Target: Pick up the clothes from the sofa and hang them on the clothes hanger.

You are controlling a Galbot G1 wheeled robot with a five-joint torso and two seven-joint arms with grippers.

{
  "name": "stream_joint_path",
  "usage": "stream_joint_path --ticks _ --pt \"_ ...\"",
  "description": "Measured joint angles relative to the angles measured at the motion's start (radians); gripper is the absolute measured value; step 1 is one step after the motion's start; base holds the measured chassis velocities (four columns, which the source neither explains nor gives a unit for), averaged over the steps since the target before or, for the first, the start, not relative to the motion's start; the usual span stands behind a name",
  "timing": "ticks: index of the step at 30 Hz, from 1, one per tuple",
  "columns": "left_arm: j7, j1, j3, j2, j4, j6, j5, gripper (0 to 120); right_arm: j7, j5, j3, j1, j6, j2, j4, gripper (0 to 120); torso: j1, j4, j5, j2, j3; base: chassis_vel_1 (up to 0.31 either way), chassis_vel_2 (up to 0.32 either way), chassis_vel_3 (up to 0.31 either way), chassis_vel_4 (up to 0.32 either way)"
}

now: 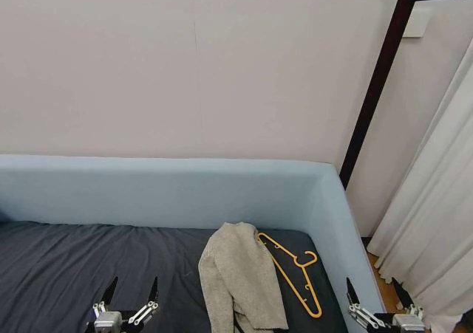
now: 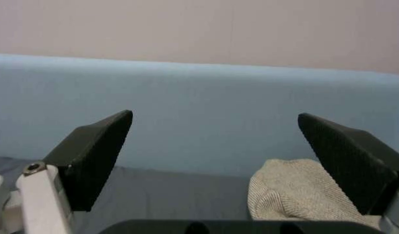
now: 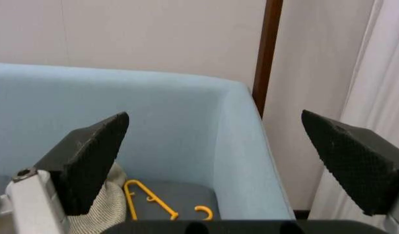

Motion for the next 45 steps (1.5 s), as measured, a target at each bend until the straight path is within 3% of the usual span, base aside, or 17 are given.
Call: stream_joint_path --ticks 11,33,39,42,43,45 --pt "0.002 0.030 -0.024 -0.019 -0.040 -0.014 0.015 100 0.018 -0.003 -0.016 0.004 0.001 0.020 0.013 100 0.000 -0.0002 -0.0001 0.000 0.000 0.000 0.000 0.000 0.000" --pt "-0.004 0.031 -0.003 -0.046 -0.025 -0.008 0.034 100 0.016 0.063 -0.025 0.008 -0.060 -0.046 0.013 100 0.000 -0.0002 -0.0001 0.000 0.000 0.000 0.000 0.000 0.000" --pt "-0.004 0.010 0.002 -0.027 -0.011 -0.004 0.025 100 0.038 0.154 -0.027 0.004 -0.156 -0.128 0.051 100 0.000 -0.0002 -0.0001 0.000 0.000 0.000 0.000 0.000 0.000" --pt "-0.002 0.001 0.016 -0.016 0.004 0.001 0.019 100 0.112 0.275 -0.024 0.012 -0.364 -0.195 0.105 100 0.000 -0.0003 -0.0002 0.000 0.000 0.000 0.000 0.000 0.000" --pt "-0.002 0.001 0.016 -0.016 0.004 0.001 0.019 100 0.112 0.275 -0.024 0.012 -0.364 -0.195 0.105 100 0.000 -0.0003 -0.0002 0.000 0.000 0.000 0.000 0.000 0.000" --pt "-0.001 0.003 0.017 -0.016 0.012 0.001 0.019 100 0.142 0.369 -0.027 0.041 -0.474 -0.245 0.117 100 0.000 -0.0005 -0.0002 0.000 0.000 0.000 0.000 0.000 0.000"
